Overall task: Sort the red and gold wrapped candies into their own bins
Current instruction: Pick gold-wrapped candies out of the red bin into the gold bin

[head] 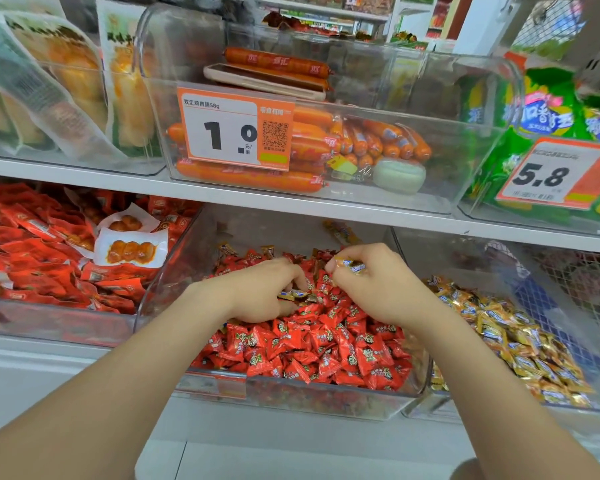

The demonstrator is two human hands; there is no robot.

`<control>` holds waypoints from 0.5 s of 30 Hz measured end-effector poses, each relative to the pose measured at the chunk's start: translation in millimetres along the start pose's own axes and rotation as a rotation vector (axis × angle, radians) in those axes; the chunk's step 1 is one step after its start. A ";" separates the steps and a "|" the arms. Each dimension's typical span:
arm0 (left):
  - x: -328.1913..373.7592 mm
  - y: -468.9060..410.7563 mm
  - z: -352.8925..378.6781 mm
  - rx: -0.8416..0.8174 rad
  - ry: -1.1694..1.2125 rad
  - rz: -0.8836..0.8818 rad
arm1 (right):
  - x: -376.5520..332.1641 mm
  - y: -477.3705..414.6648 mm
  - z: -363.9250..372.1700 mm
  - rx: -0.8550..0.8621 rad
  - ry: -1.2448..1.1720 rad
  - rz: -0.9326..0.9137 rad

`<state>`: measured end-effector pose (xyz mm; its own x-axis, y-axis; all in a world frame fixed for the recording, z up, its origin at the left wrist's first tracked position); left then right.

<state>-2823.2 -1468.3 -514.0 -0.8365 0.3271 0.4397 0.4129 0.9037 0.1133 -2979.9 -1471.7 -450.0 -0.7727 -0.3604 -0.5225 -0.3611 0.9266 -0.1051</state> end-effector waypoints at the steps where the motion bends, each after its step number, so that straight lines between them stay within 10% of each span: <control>1: 0.3 -0.9 -0.9 0.027 0.014 0.004 | -2.1 0.1 -0.5 0.005 0.000 0.002; 15: -8.6 44.6 -41.0 0.289 0.376 -0.042 | -18.2 -18.5 23.1 0.014 0.330 -0.057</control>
<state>-2782.9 -1442.2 -476.1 -0.6400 0.2145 0.7379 0.2203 0.9712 -0.0912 -2947.1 -1479.8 -458.1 -0.8796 -0.4252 -0.2133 -0.4035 0.9044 -0.1390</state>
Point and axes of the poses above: each hand's wrist, its own y-axis away from the middle knuckle, its own z-axis out of the palm, x = y × z, the point moved 9 cm from there along -y, towards the middle knuckle, and after that the axes turned 5 degrees about y, right-handed, at the moved point
